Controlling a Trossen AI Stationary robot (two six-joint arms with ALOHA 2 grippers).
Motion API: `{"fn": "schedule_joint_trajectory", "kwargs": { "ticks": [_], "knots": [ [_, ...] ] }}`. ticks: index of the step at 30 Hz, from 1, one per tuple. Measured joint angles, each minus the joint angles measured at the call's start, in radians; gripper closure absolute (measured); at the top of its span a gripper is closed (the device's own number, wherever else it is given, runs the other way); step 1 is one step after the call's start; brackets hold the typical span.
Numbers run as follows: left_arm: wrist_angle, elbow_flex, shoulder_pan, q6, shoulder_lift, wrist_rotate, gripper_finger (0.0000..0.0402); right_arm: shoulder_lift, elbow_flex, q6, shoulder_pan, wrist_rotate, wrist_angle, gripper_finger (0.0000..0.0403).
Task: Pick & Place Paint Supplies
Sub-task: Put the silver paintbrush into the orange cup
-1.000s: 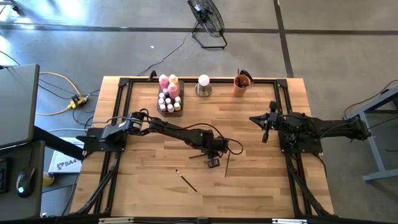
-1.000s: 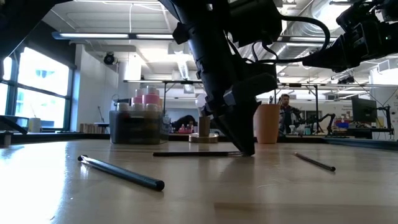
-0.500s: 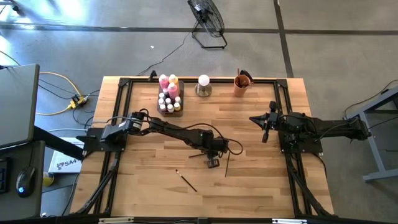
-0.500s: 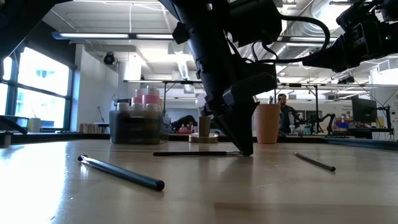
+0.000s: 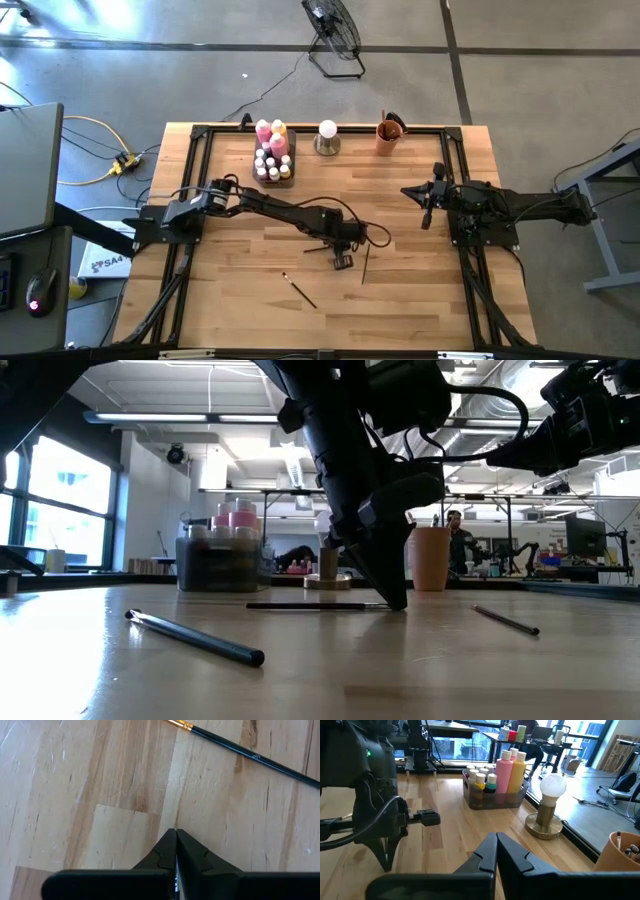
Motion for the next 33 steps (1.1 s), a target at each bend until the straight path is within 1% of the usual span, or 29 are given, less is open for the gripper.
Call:
{"fn": "schedule_joint_trajectory", "kwargs": {
  "ticks": [4, 9, 11, 14, 21, 24, 28, 31, 33],
  "knots": [
    [0.004, 0.0, 0.0, -0.003, -0.002, -0.018, 0.0401, 0.0, 0.0, 0.0, 0.0, 0.0, -0.001, 0.0401],
    [0.002, -0.004, 0.017, 0.022, -0.035, -0.034, 0.0401, 0.0, 0.0, 0.021, 0.0, 0.0, -0.01, 0.0401],
    [-0.006, -0.004, 0.031, 0.046, -0.056, -0.035, 0.0401, 0.0, 0.0, 0.021, 0.0, 0.0, -0.01, 0.0401],
    [-0.014, 0.037, 0.059, 0.106, -0.088, -0.057, 0.0402, 0.0, 0.0, 0.019, 0.0, 0.0, -0.01, 0.0401],
    [-0.023, 0.218, 0.15, 0.326, -0.091, -0.084, 0.0401, 0.0, 0.0, 0.017, 0.0, 0.0, -0.014, 0.0401],
    [-0.048, 0.311, 0.195, 0.414, -0.091, -0.14, 0.0401, 0.0, 0.0, 0.016, 0.0, 0.0, -0.021, 0.0401],
    [-0.06, 0.466, 0.252, 0.528, -0.092, -0.206, 0.0401, 0.0, 0.0, 0.015, 0.0, 0.0, -0.02, 0.0401],
    [-0.002, 0.563, 0.296, 0.596, -0.093, -0.21, 0.0401, 0.0, 0.0, 0.015, 0.0, 0.0, -0.019, 0.0401],
    [0.105, 0.593, 0.329, 0.616, -0.093, -0.172, 0.0401, 0.0, 0.0, 0.012, 0.0, 0.0, -0.019, 0.0401]
  ]
}}
